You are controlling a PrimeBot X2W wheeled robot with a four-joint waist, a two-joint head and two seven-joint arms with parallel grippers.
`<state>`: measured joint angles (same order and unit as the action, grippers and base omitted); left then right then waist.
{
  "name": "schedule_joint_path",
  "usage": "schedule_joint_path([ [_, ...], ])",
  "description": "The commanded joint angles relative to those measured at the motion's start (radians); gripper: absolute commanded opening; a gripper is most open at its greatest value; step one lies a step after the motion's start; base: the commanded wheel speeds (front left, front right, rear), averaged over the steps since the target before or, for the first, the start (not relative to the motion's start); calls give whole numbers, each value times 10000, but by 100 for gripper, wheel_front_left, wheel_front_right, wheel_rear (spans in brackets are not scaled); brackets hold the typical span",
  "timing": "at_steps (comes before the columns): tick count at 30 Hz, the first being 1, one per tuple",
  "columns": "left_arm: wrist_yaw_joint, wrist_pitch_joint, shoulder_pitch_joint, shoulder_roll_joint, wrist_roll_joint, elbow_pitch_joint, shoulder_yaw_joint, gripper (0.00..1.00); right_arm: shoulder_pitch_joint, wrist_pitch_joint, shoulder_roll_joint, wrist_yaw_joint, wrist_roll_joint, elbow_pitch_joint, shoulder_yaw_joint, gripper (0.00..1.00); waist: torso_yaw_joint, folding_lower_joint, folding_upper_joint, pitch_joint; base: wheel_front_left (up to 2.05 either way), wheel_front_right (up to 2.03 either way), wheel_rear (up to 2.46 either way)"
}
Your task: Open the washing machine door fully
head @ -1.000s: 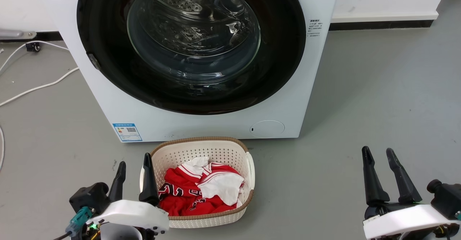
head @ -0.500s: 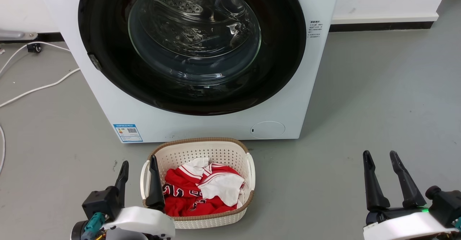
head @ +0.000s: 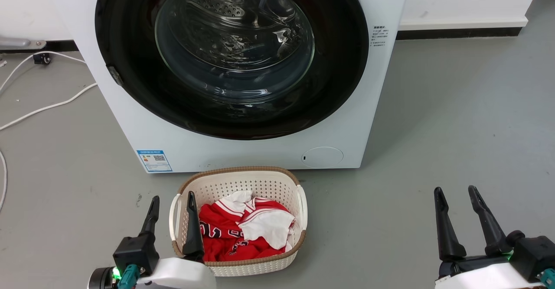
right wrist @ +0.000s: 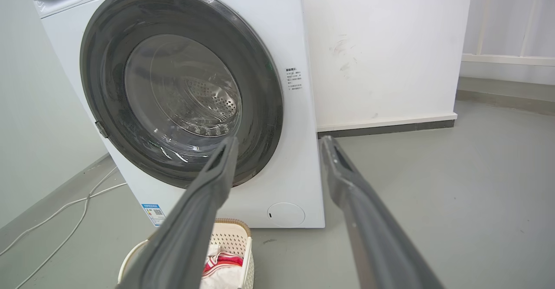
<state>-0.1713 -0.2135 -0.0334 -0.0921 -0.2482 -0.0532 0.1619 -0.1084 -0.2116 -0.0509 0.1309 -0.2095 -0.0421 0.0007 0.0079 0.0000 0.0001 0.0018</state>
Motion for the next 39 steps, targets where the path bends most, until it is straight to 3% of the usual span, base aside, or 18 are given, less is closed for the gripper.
schedule_joint_path([
  [1, 15, -74, -94, 11, 224, 28, -4, 100, -103, -111, 3, -3, 166, -123, 7, 100, 5, 0, -1, -3, 0, 0, 0],
  [27, 356, -544, -406, 356, 1983, 0, -309, 100, -400, -559, 13, -3, 1077, -92, 11, 100, 88, 0, -1, -41, 0, 0, 0],
  [39, 456, -522, -392, 408, 1948, -96, -400, 100, -376, -540, 13, -3, 966, -34, 42, 100, 91, 0, -1, -58, 0, 0, 0],
])
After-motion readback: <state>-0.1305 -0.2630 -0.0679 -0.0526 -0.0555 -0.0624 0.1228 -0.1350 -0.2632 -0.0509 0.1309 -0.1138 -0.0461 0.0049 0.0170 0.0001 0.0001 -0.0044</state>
